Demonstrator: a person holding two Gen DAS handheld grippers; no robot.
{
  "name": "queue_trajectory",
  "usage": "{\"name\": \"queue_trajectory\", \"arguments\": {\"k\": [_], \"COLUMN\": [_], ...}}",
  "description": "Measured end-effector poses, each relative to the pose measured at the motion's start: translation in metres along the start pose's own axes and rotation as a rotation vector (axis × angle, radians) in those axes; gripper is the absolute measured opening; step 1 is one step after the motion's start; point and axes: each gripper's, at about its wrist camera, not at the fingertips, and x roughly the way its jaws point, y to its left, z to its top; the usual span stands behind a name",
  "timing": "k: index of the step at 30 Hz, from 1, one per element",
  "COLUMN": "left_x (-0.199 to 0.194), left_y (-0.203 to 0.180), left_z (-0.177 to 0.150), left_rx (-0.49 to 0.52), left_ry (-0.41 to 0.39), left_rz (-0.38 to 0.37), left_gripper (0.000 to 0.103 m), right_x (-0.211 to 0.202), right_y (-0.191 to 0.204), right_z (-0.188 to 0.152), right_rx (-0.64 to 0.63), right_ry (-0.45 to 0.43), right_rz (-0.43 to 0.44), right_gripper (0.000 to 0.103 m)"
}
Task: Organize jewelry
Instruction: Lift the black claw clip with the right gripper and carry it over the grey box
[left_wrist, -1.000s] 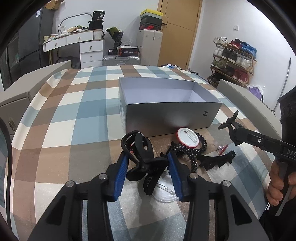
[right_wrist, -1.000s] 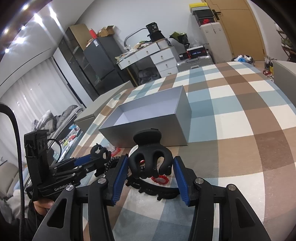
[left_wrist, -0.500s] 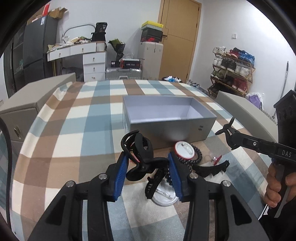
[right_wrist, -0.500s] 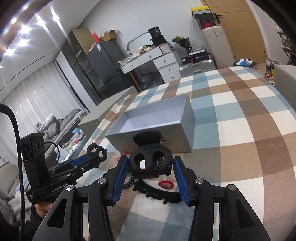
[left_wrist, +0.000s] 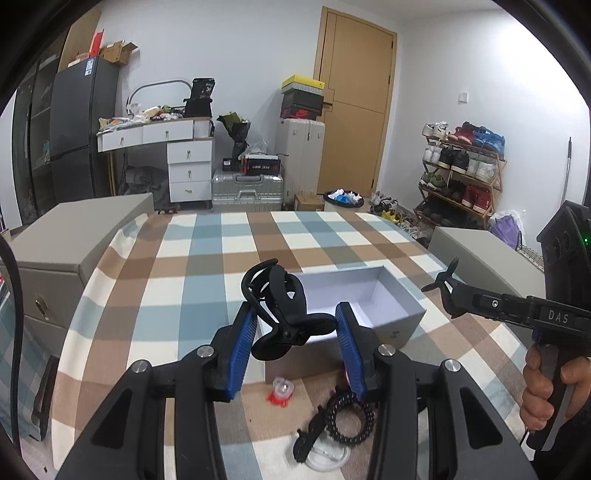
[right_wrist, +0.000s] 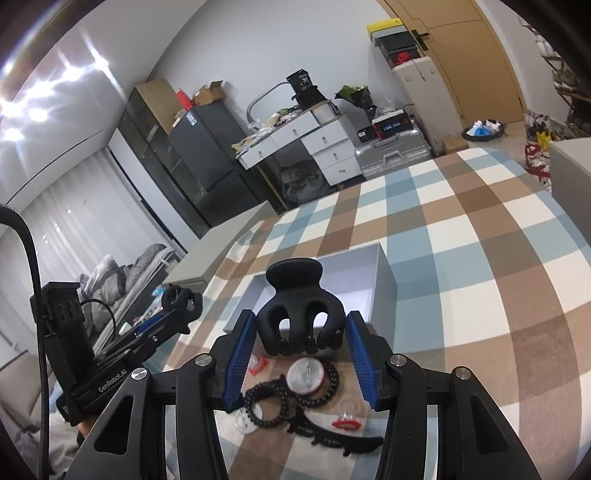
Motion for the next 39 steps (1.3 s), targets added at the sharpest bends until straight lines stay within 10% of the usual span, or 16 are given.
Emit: {"name": "queue_trajectory", "arguments": {"k": [39], "left_x": [0.065], "left_y": [-0.017], "left_z": [0.014], "left_rx": [0.09], "left_ry": [0.11], "left_rz": [0.026], "left_gripper": [0.038], "right_x": [0.059], "right_y": [-0.013], "right_z": [0.025], "right_rx": [0.007], "right_ry": [0.099], "right_rz": [-0.018], "right_gripper": [0.049]}}
